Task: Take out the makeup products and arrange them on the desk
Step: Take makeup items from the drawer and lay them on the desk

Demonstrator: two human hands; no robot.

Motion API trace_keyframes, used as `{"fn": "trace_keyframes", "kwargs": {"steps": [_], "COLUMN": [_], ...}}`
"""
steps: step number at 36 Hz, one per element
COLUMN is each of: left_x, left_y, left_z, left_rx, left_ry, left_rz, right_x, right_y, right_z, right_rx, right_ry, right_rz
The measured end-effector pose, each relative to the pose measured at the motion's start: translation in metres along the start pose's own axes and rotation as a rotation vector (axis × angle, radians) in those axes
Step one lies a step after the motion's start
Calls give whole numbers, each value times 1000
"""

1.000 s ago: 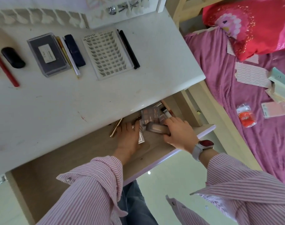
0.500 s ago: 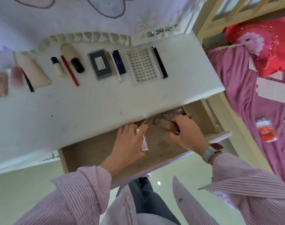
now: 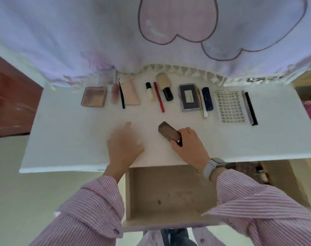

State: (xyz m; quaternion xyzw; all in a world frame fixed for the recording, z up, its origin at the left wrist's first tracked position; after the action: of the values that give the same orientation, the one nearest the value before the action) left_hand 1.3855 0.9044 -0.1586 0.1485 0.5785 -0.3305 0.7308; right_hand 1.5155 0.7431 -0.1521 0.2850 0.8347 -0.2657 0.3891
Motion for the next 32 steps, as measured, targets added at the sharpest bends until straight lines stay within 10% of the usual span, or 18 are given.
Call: {"fn": "trace_keyframes", "kwargs": {"steps": [21,32], "left_x": [-29,-10], "left_y": [65,37], "left_z": [-99,-101], "left_rx": [-312,93], "left_ry": [-280,-276], "left_rz": [139,36], "right_x": [62,75], "right_y": [62,28], "right_z": [-105,-114], "right_rx": [129,52], "right_ry": [-29,172], "right_rz": [14,-140]}}
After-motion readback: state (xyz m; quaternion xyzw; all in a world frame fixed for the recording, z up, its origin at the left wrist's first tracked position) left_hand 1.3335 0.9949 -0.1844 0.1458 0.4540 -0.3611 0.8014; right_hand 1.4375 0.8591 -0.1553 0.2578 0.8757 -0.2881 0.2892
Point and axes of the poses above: each hand's wrist, its own y-axis towards the middle knuckle, its own x-axis out of the palm, z = x × y, the point moved 4 cm from there along y, towards the middle knuckle
